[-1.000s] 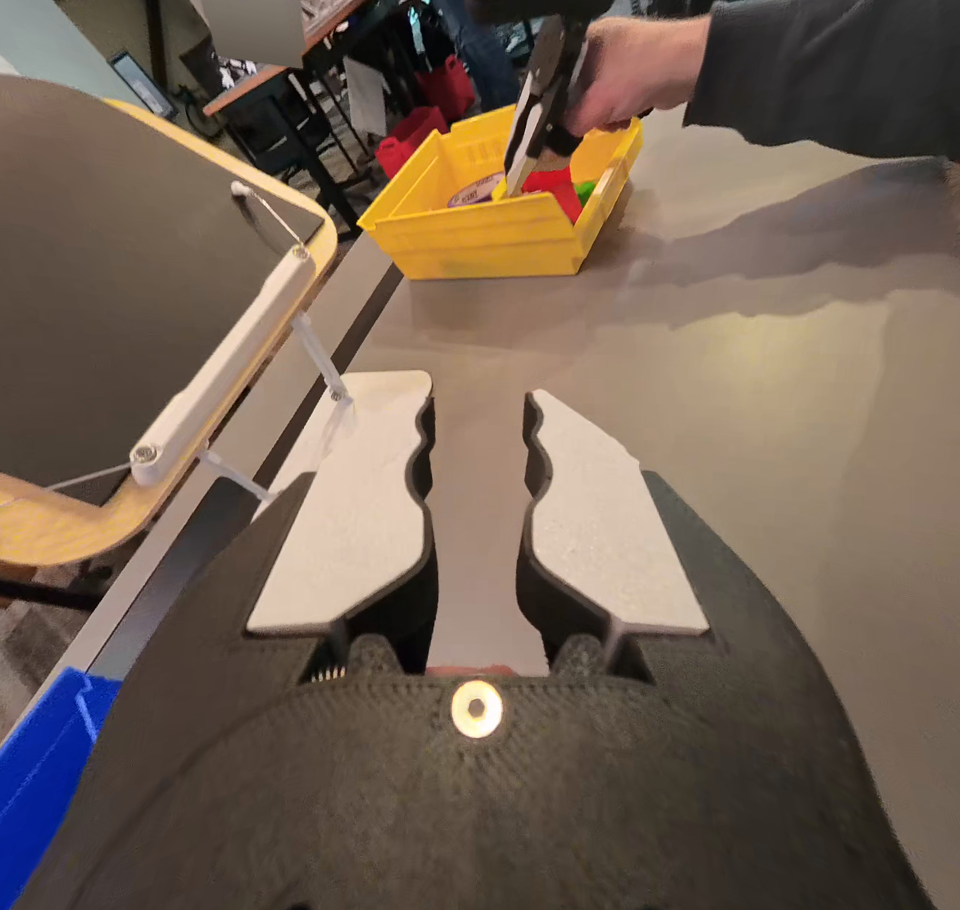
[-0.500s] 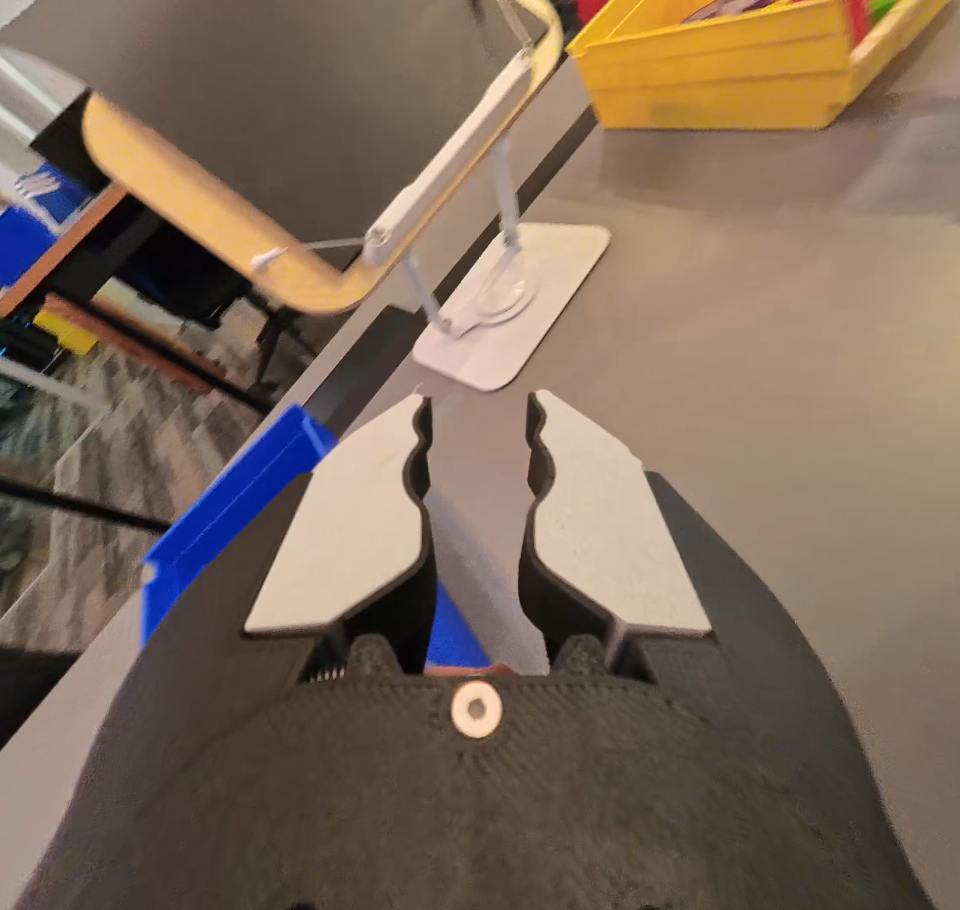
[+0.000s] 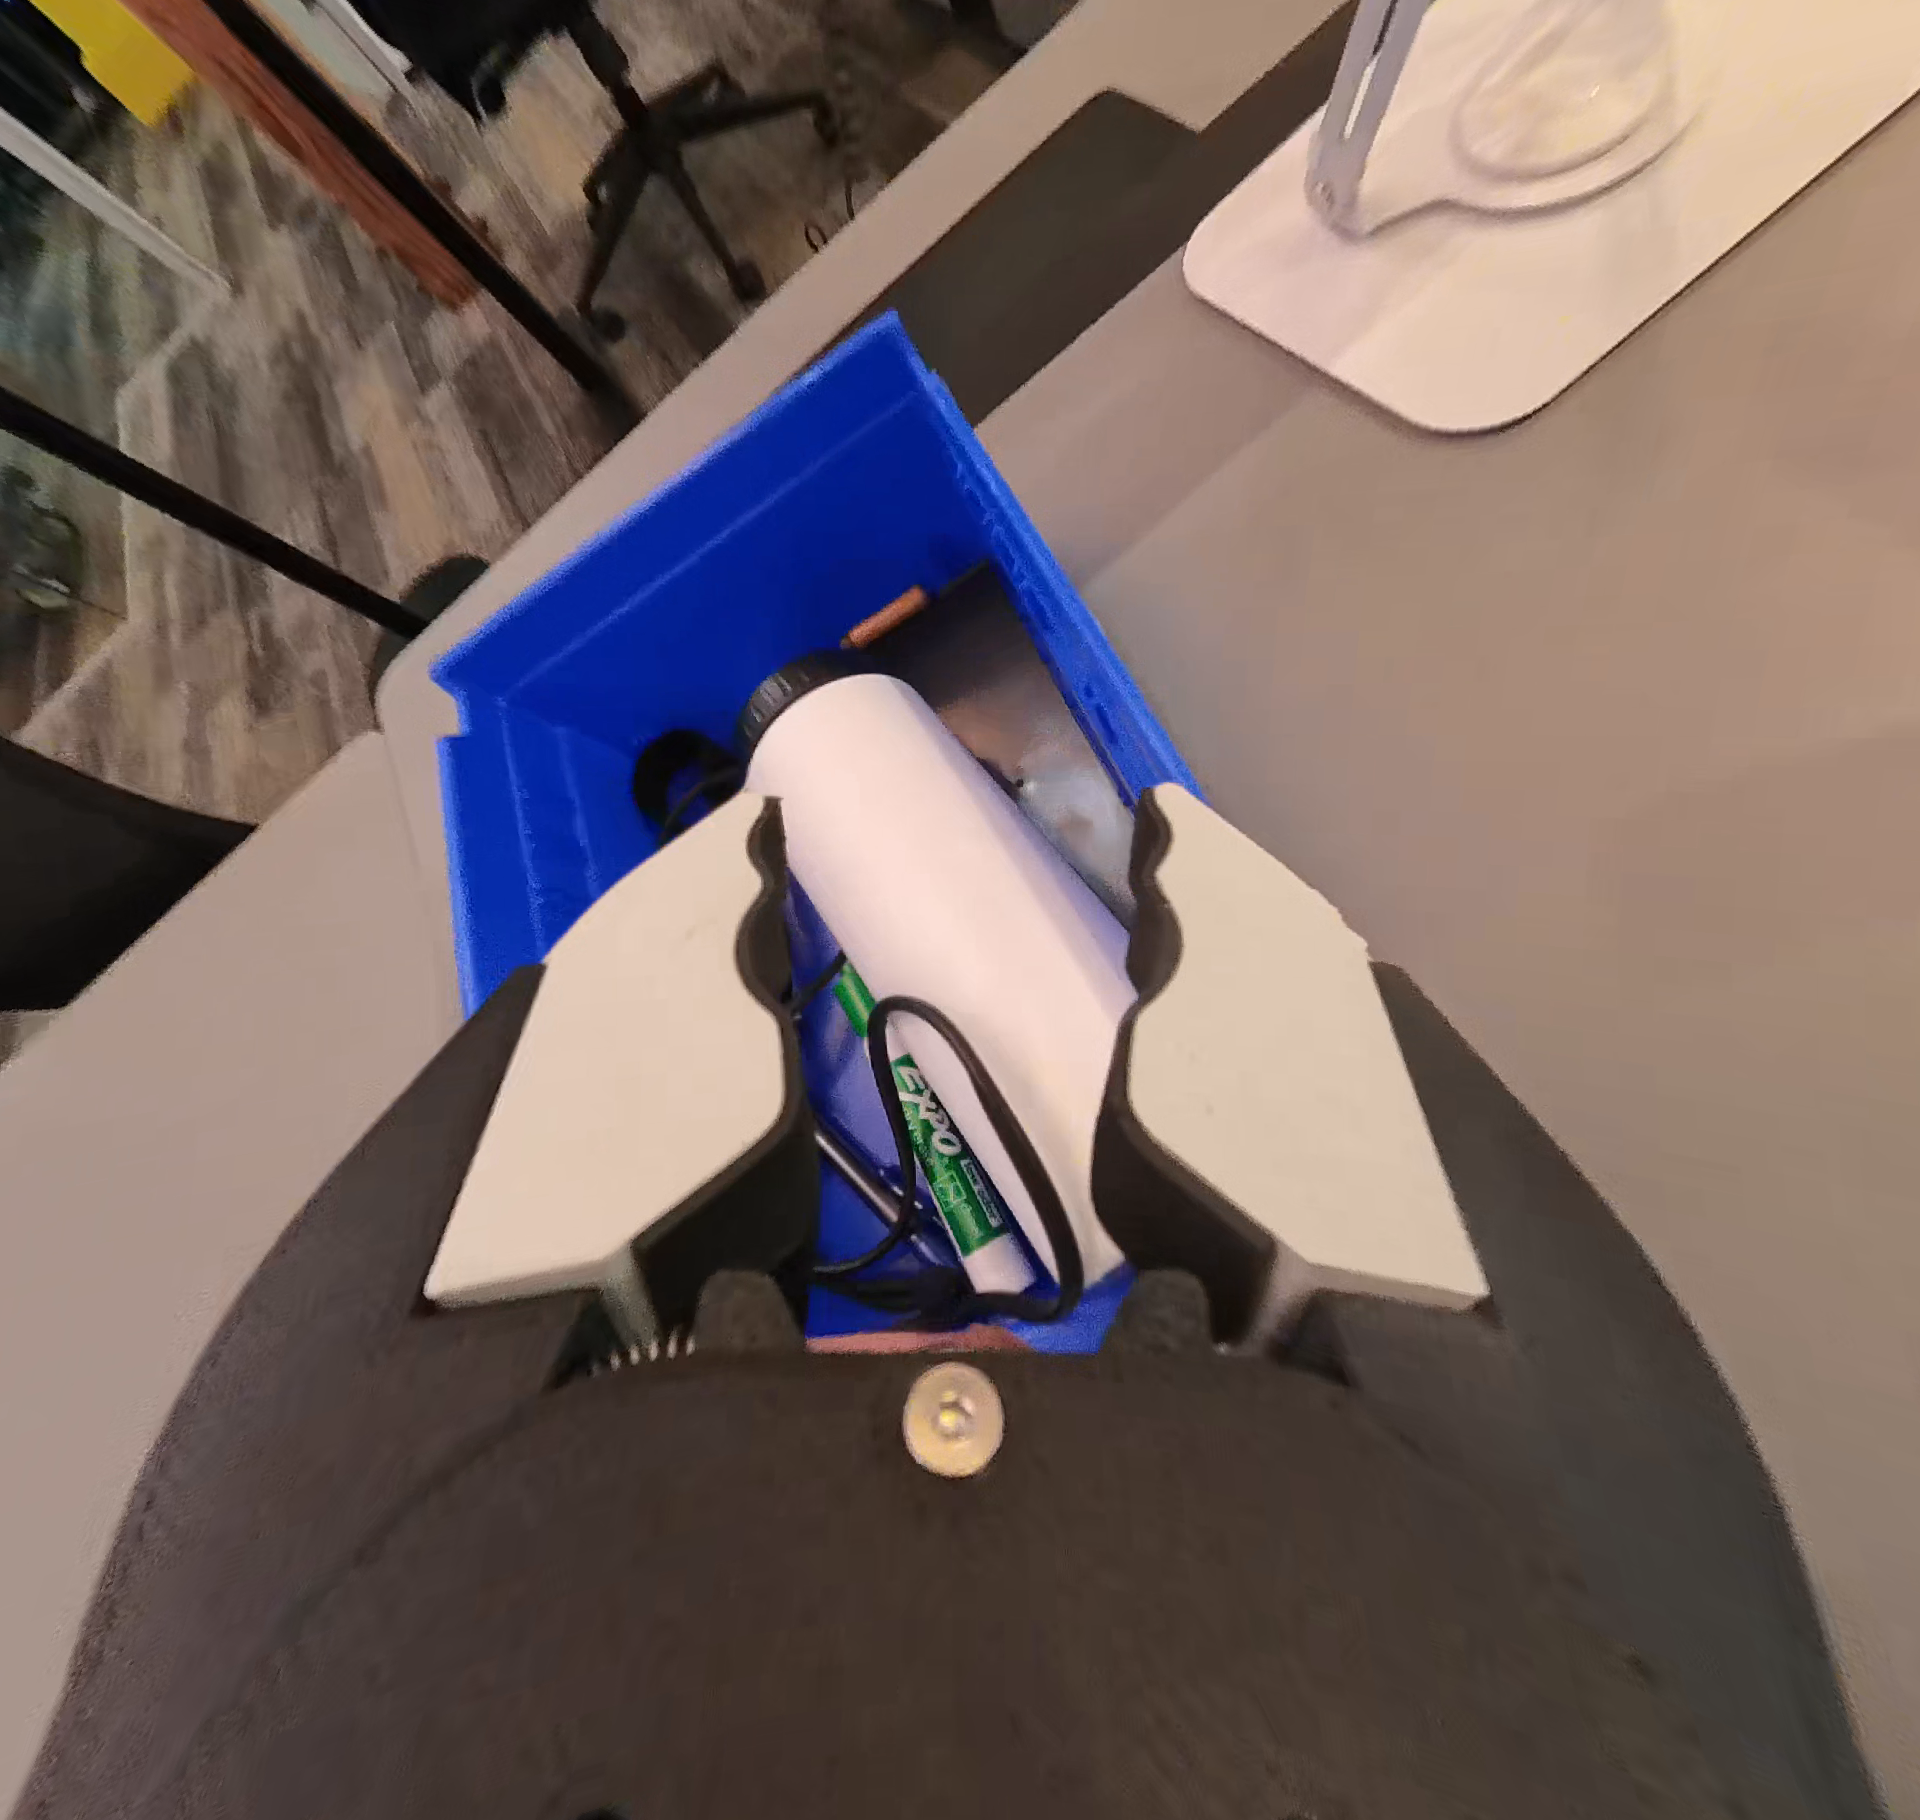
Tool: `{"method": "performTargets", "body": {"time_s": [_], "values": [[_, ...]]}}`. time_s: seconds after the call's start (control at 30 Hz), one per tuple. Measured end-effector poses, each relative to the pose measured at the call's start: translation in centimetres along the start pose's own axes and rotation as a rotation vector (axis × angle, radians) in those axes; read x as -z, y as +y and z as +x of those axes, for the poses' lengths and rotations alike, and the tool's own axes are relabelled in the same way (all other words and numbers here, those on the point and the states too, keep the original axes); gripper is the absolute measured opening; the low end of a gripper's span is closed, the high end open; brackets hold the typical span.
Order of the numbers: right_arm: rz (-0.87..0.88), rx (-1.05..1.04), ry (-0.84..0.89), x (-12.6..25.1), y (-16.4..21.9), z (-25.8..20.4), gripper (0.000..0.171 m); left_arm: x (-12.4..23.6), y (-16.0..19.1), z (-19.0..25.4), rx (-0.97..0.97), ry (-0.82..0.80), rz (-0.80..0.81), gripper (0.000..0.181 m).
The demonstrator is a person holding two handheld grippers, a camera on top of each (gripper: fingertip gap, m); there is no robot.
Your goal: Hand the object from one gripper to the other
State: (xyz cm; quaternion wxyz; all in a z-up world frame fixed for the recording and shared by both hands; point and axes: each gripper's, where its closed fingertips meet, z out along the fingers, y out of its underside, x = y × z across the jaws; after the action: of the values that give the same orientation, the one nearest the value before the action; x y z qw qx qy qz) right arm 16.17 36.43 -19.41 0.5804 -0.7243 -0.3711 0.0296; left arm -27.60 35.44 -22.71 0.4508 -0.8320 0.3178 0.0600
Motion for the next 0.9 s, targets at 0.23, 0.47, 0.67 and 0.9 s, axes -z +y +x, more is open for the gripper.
{"method": "performTargets", "body": {"time_s": [0.23, 0.47, 0.67, 0.9], "values": [[0.093, 0.016, -0.169, -4.7, -3.4, -7.4, 0.013, -5.0, 0.6, -2.9, 0.025, 0.036, -0.069, 0.065], [0.124, -0.024, -0.288, -9.8, -4.6, -12.6, 0.013, -9.6, 0.1, -5.9, 0.078, 0.089, -0.130, 0.049], [0.152, -0.027, -0.308, -12.2, -4.1, -14.5, 0.011, -15.1, 1.1, -6.3, 0.169, 0.267, -0.355, 0.034], [0.141, 0.016, -0.311, -12.5, -1.7, -15.2, 0.010, -18.5, 2.9, -6.5, 0.247, 0.359, -0.638, 0.029]]}}
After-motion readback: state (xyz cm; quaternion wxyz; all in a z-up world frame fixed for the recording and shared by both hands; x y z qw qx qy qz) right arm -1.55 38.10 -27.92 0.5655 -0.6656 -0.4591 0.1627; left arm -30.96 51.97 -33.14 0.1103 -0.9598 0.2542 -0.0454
